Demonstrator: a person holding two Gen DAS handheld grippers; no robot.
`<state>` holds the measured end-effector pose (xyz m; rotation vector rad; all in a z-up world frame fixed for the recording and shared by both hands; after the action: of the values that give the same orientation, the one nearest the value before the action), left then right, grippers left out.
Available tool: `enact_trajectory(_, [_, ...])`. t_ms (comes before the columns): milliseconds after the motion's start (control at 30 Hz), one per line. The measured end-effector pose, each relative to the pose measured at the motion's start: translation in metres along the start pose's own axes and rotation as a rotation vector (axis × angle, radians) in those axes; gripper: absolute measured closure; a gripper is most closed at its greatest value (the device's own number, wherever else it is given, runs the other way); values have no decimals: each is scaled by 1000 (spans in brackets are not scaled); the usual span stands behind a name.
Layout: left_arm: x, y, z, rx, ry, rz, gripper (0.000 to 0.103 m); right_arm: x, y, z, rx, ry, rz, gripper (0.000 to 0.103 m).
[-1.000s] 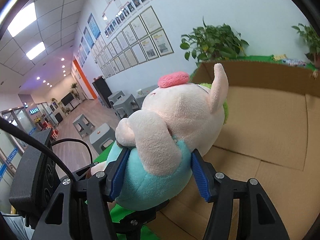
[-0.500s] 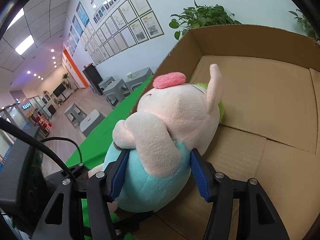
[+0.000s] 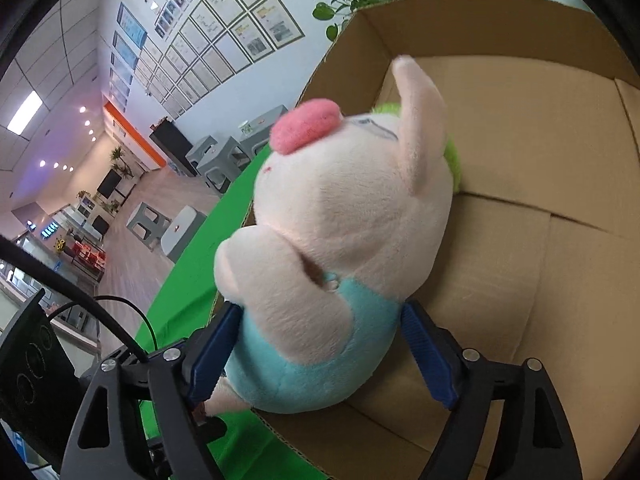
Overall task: Organize objects
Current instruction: 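Carry the plush pig with the right gripper into the open cardboard box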
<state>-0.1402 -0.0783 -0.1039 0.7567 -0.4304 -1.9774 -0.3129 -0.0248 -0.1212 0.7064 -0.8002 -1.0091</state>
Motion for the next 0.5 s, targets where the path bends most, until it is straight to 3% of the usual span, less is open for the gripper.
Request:
enact_trajectory(67, [1,1,-2,2,2,-4,37,2,-6,-1,2,-1,-6,22])
enact_trajectory(100, [1,2,-3,1,3,-9,37,3,-9,0,-9,5,-8,30])
enact_trajectory(200, [6,1,1,-3,-1,-16,37,12,-11,1,-50,60,-15,37])
enact_trajectory(333, [16,0,11,-10,4,-28,37,23,-9,-2,-80,115,-7,38])
enact_trajectory(433, [17,1,12,-11,4,-32,37,20,-14,3,-68,80,36,37])
enact_trajectory(500, [15,3,10,-11,2,-29,37,15,-18,5,-56,49,59,30])
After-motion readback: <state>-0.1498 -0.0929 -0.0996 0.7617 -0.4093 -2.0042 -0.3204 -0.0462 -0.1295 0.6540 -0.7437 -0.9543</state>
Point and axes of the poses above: each gripper's, at about its wrist camera, not at the fingertips, and y roughly against the way its jaws point, x to its left, z to its top, the point moved 5 cm from there along -y, roughly the way its jaws point, and after that the axes turned 15 degrees about -z, right-handed, at the moved point
